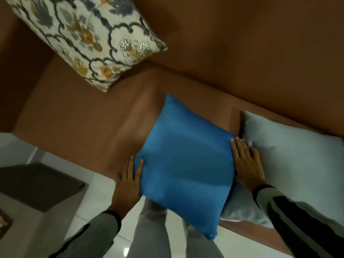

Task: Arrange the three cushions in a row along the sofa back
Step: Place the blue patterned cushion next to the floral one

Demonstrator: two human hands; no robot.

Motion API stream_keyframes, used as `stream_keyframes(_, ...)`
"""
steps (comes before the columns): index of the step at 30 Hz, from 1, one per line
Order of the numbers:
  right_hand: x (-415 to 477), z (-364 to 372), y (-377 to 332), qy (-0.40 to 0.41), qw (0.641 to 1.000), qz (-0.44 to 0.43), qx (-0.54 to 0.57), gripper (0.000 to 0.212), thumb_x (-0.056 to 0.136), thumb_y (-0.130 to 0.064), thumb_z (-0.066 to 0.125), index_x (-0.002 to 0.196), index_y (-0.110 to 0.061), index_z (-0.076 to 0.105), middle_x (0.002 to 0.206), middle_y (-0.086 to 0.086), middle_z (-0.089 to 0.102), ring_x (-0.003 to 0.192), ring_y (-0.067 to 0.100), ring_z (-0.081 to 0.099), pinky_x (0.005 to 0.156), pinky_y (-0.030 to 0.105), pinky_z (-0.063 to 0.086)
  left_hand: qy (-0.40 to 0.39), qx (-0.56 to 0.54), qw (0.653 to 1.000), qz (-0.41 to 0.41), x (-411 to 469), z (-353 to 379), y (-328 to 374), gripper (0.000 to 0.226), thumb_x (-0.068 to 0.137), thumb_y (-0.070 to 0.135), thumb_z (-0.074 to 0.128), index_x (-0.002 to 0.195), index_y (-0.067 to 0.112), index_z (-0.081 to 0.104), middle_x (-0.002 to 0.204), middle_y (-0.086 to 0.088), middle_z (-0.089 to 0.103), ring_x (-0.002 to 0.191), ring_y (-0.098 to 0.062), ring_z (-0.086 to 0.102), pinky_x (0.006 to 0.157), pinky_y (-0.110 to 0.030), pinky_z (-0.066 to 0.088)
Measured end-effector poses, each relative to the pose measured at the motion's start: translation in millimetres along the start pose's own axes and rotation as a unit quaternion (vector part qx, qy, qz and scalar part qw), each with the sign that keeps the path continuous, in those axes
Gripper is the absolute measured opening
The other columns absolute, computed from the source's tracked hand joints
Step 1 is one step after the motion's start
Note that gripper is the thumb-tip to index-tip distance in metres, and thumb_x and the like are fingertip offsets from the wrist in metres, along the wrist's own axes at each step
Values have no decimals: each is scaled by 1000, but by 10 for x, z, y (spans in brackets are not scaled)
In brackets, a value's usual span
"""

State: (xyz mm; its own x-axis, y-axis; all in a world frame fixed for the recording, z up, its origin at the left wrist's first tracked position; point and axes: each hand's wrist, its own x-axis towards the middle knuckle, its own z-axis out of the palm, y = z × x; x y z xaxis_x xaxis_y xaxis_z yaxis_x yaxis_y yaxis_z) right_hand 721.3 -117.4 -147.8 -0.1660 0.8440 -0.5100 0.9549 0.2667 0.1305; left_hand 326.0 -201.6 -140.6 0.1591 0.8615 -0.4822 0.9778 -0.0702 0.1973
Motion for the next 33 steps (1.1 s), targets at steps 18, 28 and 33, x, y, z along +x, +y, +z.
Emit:
stream_keyframes(18,563,-2190,162,197,813,76,543,65,71,-82,48,108,-30,59,94,-1,69,86,22,65,73,42,52,73,-439,894,45,970,-2634,-316,88,70,57,82,142,52,33,138,23,52,123,-6,59,93,-30,57)
stream_keyframes(28,861,-2410,464,306,803,223,460,64,69,-87,45,56,-25,49,57,-1,58,61,31,60,53,36,46,70,-320,944,46,1996,-3073,-138,97,59,79,77,140,45,37,135,14,59,114,-12,64,99,-48,53)
stream_keyframes(33,1018,-2158,438,248,832,257,424,69,74,-86,36,86,-26,69,78,11,70,83,39,64,84,51,48,115,-144,983,8,2235,-2951,-101,114,60,93,52,151,30,25,141,-13,46,127,-35,48,103,-57,44)
